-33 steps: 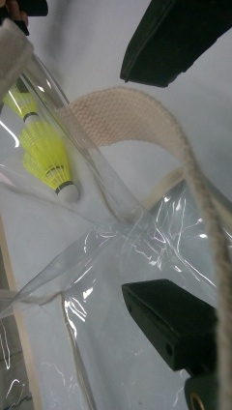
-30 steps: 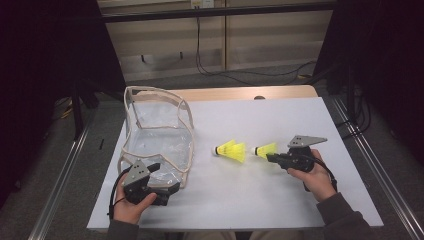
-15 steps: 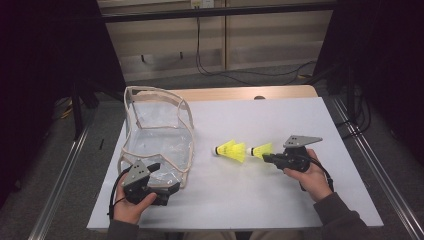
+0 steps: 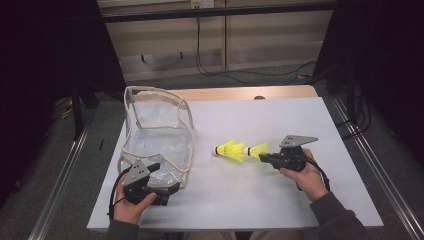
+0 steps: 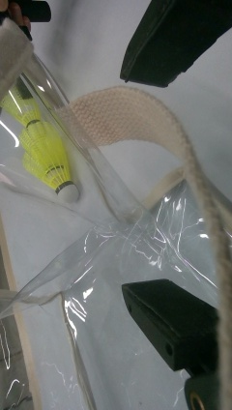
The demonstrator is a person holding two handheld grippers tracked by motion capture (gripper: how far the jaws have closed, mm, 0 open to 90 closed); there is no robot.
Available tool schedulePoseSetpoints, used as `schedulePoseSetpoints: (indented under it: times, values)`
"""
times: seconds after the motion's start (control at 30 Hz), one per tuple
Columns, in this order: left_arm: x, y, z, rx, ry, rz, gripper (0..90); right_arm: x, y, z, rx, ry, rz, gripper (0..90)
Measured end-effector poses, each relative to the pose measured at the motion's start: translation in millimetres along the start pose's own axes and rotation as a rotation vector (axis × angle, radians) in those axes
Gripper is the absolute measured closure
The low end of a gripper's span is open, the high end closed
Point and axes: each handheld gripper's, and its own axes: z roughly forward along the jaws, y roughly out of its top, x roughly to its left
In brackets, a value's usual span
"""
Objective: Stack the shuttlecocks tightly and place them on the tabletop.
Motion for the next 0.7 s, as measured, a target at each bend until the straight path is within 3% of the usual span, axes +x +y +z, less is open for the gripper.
schedulePoseSetpoints:
  times: [0.7]
  values:
    - [0.2,0.0,0.4,0.0,0.001,0.002,3.0,5.4,2.4,8.2,-0.006,0.014,-0.001,90.0]
